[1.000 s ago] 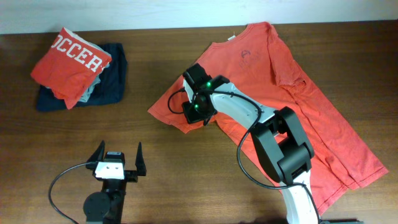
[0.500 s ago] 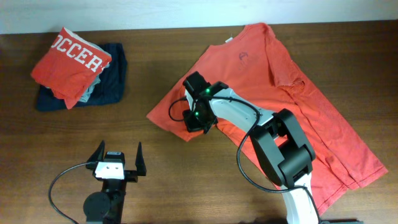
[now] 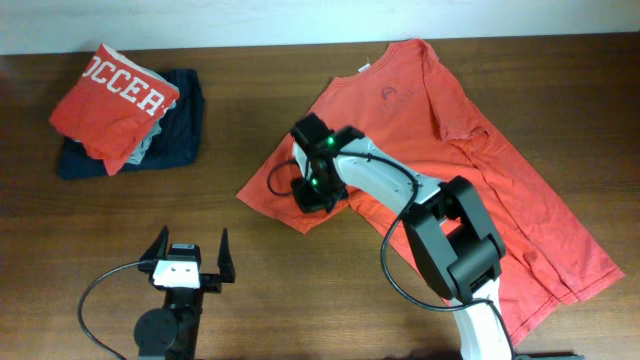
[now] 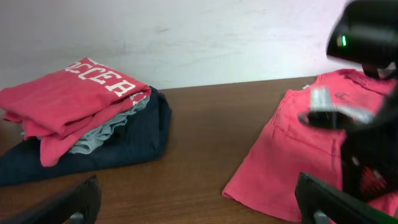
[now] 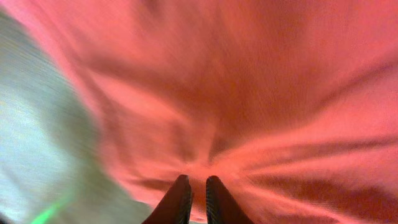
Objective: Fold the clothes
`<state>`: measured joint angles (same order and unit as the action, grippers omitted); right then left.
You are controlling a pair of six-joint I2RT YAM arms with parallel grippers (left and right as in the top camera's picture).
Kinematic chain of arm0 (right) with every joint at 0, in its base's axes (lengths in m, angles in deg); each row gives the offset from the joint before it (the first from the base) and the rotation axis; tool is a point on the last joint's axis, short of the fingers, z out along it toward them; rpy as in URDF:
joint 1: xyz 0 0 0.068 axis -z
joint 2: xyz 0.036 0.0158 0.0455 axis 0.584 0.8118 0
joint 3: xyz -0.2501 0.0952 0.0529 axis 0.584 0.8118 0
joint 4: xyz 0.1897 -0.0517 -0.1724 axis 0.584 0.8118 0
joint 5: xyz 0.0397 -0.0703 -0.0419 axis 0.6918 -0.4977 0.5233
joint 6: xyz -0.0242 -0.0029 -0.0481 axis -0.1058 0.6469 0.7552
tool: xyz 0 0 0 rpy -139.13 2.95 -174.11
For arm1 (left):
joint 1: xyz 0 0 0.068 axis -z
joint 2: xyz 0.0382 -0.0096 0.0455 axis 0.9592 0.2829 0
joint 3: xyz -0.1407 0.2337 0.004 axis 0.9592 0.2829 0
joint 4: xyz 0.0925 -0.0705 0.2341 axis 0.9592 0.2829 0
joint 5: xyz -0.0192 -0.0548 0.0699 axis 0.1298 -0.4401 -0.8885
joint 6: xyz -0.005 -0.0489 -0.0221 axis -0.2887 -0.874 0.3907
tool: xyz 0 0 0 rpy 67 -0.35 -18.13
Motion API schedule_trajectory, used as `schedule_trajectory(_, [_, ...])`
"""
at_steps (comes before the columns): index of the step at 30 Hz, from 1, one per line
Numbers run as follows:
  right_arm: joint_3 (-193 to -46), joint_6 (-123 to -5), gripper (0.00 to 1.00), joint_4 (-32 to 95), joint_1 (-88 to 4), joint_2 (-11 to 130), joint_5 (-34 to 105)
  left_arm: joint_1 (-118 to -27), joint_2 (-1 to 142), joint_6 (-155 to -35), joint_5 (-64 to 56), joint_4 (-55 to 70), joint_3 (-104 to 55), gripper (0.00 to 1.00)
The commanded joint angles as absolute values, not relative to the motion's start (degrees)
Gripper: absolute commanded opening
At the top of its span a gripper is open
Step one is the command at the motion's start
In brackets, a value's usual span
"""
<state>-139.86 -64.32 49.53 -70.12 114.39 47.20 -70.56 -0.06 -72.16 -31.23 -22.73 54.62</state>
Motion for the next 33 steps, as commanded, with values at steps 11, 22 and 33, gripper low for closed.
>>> schedule_trajectory(11, [-164.5, -60.7, 0.23, 68.7, -56.0, 111.7, 34.4, -70.3, -0.4, -71.2, -31.5, -22.3, 54.7, 0.99])
schedule_trajectory(22, [-164.5, -60.7, 0.62, 75.9, -33.2, 111.7, 27.0, -70.3, -0.4, -71.2, -31.5, -22.3, 54.8, 0.99])
schedule_trajectory(33, [-164.5, -57.4, 0.64, 69.9, -20.6, 111.7, 31.3, -70.3, -0.4, -71.3, -31.4, -22.3, 54.8, 0.99])
